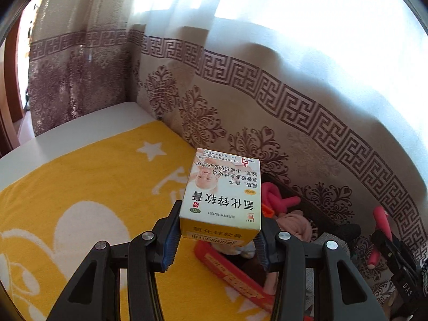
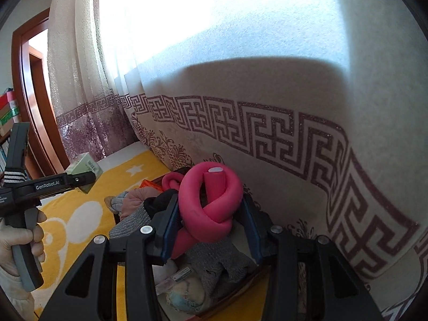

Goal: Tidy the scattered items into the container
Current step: 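Carry the medicine box and pink curler over the red box and open both tools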

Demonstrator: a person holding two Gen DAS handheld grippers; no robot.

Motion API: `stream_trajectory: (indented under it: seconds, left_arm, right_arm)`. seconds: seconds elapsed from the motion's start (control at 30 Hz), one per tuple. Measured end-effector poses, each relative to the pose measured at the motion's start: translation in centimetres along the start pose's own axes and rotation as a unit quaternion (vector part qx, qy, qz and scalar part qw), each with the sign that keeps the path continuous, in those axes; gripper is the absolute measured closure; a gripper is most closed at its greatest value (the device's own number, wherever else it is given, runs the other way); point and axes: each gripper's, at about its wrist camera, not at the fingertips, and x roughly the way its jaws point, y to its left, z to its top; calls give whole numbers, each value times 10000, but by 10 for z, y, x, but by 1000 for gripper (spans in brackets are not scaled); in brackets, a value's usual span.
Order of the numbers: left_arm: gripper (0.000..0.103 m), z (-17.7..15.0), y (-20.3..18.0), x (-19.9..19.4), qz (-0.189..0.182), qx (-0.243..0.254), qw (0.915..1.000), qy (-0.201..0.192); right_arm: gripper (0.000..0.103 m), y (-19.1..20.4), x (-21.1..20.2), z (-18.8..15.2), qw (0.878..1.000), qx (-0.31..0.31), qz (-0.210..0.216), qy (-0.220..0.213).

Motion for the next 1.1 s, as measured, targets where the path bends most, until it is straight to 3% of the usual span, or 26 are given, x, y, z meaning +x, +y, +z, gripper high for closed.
stream_trajectory:
  seconds: [0.3,0.53,0.87,0.97,1.1]
  left_arm:
    - [54,10,-65,48,-354,512,9973,395]
    - [47,7,-78,84,-403,552,9938,876]
    - [47,9,-65,63,-394,374,9965,631]
    - [34,7,-59,44,-419,345,9977,395]
    - [34,2,-53,20,-323,377,9987,109]
  right_arm:
    - [55,-6,-3,-3,9995,-71,254,-157]
    - [55,-9,-4,-7,9985,-85,494,-215]
    - [55,-3,-10,-14,9959,-189,863,-191]
    - [55,6,-12,-18,9949,-315,944,-147]
    - [55,22,-10,-29,9929,-586,1030,12]
